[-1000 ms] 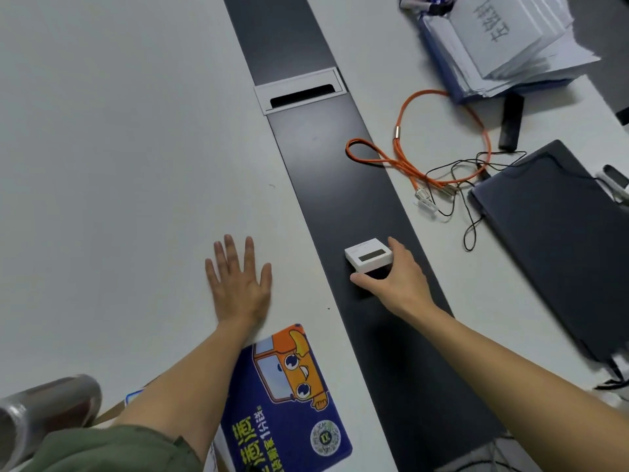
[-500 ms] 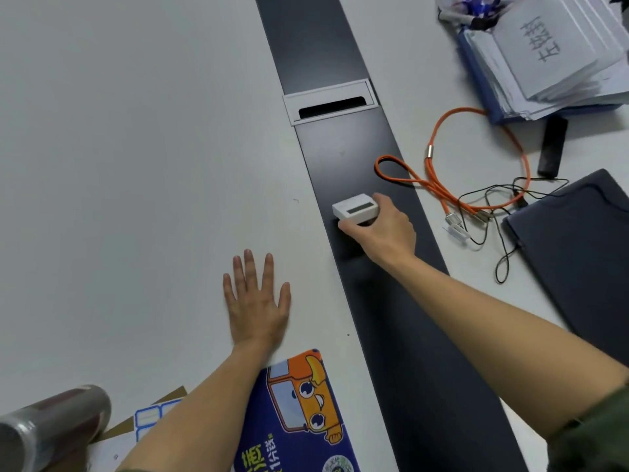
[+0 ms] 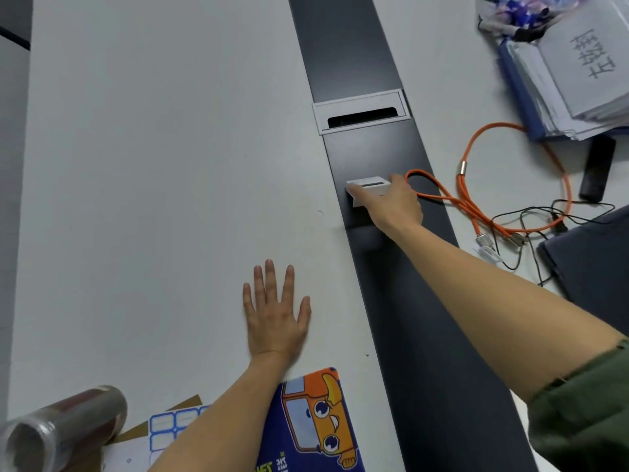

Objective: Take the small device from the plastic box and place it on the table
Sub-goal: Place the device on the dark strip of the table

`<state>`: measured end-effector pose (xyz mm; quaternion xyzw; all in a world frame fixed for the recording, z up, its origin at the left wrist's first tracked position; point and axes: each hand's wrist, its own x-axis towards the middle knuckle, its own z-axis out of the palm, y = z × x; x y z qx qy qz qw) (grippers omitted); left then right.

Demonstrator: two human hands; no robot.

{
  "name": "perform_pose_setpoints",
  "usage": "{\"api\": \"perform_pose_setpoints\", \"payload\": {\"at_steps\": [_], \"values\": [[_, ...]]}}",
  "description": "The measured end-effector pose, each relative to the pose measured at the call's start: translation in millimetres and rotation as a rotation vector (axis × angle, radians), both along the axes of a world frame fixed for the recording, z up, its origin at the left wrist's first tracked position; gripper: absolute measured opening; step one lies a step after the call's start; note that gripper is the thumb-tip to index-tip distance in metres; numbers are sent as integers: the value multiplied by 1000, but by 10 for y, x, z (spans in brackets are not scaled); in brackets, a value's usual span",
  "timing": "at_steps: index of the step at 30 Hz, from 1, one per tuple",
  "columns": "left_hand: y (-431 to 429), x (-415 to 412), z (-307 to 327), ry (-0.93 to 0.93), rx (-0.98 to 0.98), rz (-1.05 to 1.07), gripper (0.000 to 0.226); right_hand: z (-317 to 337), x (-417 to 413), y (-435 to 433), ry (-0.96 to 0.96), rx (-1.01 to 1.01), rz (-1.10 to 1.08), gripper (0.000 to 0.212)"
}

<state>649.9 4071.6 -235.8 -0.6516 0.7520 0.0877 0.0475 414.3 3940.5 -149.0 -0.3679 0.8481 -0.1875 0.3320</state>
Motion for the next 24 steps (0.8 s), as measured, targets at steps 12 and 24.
{"api": "perform_pose_setpoints", "payload": {"at_steps": [12,24], "values": [[-6,2,1,14,-1,-1,68,28,-24,-143,-643,-139,-498,12],[-12,12,-12,12,14,1,68,-18,-46,-105,-606,-117,-444,24]]}}
